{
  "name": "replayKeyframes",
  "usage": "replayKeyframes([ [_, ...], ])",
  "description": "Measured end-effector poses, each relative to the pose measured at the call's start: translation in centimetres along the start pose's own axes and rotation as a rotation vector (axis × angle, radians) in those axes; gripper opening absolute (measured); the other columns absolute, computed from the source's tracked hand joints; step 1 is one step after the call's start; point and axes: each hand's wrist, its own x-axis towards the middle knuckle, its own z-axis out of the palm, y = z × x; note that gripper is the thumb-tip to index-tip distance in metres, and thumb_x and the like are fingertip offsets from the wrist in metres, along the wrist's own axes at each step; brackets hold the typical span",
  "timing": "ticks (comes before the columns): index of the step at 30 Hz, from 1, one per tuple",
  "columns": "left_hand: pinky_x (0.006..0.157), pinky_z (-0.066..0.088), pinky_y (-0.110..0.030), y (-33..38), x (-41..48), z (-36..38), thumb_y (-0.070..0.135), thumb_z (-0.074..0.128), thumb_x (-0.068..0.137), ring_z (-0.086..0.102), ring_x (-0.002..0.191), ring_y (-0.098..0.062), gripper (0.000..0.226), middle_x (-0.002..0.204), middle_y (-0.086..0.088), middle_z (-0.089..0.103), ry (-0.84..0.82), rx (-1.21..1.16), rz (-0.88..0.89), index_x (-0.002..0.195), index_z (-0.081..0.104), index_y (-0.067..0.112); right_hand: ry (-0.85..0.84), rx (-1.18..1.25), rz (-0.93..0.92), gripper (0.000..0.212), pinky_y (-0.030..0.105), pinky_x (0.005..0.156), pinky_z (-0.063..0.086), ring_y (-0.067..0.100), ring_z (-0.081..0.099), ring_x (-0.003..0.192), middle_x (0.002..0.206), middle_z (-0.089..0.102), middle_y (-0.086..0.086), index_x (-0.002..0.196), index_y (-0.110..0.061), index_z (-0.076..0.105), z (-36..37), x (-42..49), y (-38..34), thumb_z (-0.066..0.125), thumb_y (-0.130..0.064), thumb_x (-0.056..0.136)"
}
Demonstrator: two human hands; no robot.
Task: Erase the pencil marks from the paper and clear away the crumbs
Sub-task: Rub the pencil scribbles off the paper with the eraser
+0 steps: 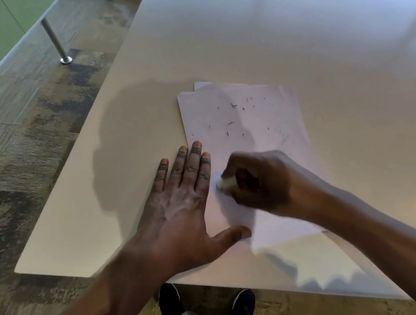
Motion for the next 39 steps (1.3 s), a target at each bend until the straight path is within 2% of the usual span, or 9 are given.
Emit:
replayKeyframes([
  [4, 0.126, -0.014, -0.048, 0.0, 0.0, -0.2, 0.097, -0.002, 0.065, -0.046, 0.145, -0.020, 0.125, 0.153, -0.004, -0.055, -0.024, 0.007, -0.004, 0.149, -0.042, 0.014, 0.111, -0.154, 0.002, 0.015, 0.032, 0.059, 0.055, 0.009, 0.063, 0.065, 0.080, 0.066, -0.005, 0.098, -0.014, 0.064, 0.3, 0.7, 0.3, 0.073, -0.024, 0.091],
  [9, 0.125, -0.015, -0.052, 0.0, 0.0, -0.1, 0.098, 0.003, 0.070, -0.047, 0.144, -0.019, 0.123, 0.153, -0.004, -0.055, -0.028, 0.012, -0.009, 0.149, -0.042, 0.014, -0.083, 0.034, -0.037, 0.014, 0.023, 0.056, 0.047, 0.010, 0.059, 0.064, 0.074, 0.060, -0.008, 0.092, -0.012, 0.064, -0.1, -2.3, -1.4, 0.077, -0.016, 0.088],
  [15, 0.124, -0.017, -0.053, 0.1, 0.0, -0.3, 0.097, 0.005, 0.072, -0.047, 0.144, -0.021, 0.124, 0.152, -0.005, -0.055, -0.036, 0.044, -0.013, 0.149, -0.042, 0.013, 0.152, -0.109, 0.071, 0.014, 0.023, 0.053, 0.046, 0.006, 0.055, 0.054, 0.065, 0.055, -0.011, 0.091, -0.015, 0.063, 0.6, 1.0, 0.1, 0.076, -0.018, 0.087],
  [18, 0.124, -0.017, -0.053, 0.1, 0.0, -0.2, 0.097, 0.006, 0.072, -0.046, 0.145, -0.021, 0.124, 0.152, -0.005, -0.055, -0.035, 0.026, -0.008, 0.149, -0.042, 0.013, 0.010, -0.020, 0.003, 0.014, 0.032, 0.054, 0.051, 0.013, 0.060, 0.060, 0.070, 0.060, -0.006, 0.091, -0.015, 0.062, 0.3, -0.9, -0.9, 0.075, -0.016, 0.087],
  [21, 0.124, -0.017, -0.053, 0.1, 0.0, -0.2, 0.096, 0.005, 0.072, -0.046, 0.144, -0.020, 0.122, 0.153, -0.004, -0.055, -0.031, 0.013, -0.009, 0.149, -0.042, 0.014, -0.078, 0.066, 0.002, 0.016, 0.029, 0.051, 0.046, 0.016, 0.055, 0.056, 0.067, 0.057, -0.003, 0.089, -0.014, 0.061, 0.2, -2.1, -1.5, 0.076, -0.012, 0.085],
  [26, 0.124, -0.017, -0.053, 0.1, -0.1, -0.3, 0.097, 0.005, 0.071, -0.047, 0.144, -0.020, 0.124, 0.152, -0.005, -0.056, -0.044, 0.031, -0.011, 0.148, -0.043, 0.013, 0.152, -0.038, 0.109, 0.015, 0.023, 0.050, 0.044, 0.009, 0.050, 0.051, 0.060, 0.052, -0.009, 0.088, -0.015, 0.059, 0.9, 0.6, 0.0, 0.074, -0.015, 0.087],
  [32, 0.124, -0.017, -0.052, 0.1, 0.0, -0.2, 0.097, 0.005, 0.070, -0.047, 0.144, -0.020, 0.124, 0.153, -0.004, -0.055, -0.044, 0.027, -0.011, 0.149, -0.043, 0.014, -0.145, 0.076, 0.058, 0.016, 0.029, 0.049, 0.048, 0.014, 0.057, 0.055, 0.067, 0.060, 0.000, 0.091, -0.016, 0.060, 0.5, -1.3, -0.5, 0.076, -0.017, 0.088],
  [37, 0.124, -0.017, -0.052, 0.2, 0.0, -0.3, 0.097, 0.003, 0.069, -0.047, 0.144, -0.020, 0.124, 0.153, -0.005, -0.054, -0.043, 0.039, -0.014, 0.150, -0.041, 0.013, 0.198, -0.066, 0.144, 0.013, 0.024, 0.052, 0.047, 0.011, 0.055, 0.055, 0.065, 0.056, -0.007, 0.091, -0.013, 0.062, 1.0, 1.5, 0.2, 0.073, -0.018, 0.088],
  [39, 0.124, -0.016, -0.053, 0.2, 0.0, -0.3, 0.097, -0.001, 0.067, -0.047, 0.144, -0.020, 0.125, 0.153, -0.005, -0.054, -0.045, 0.035, -0.014, 0.150, -0.041, 0.013, 0.219, -0.097, 0.131, 0.012, 0.028, 0.052, 0.049, 0.012, 0.056, 0.055, 0.065, 0.056, -0.007, 0.091, -0.013, 0.061, 1.2, 1.3, -0.1, 0.072, -0.017, 0.088],
])
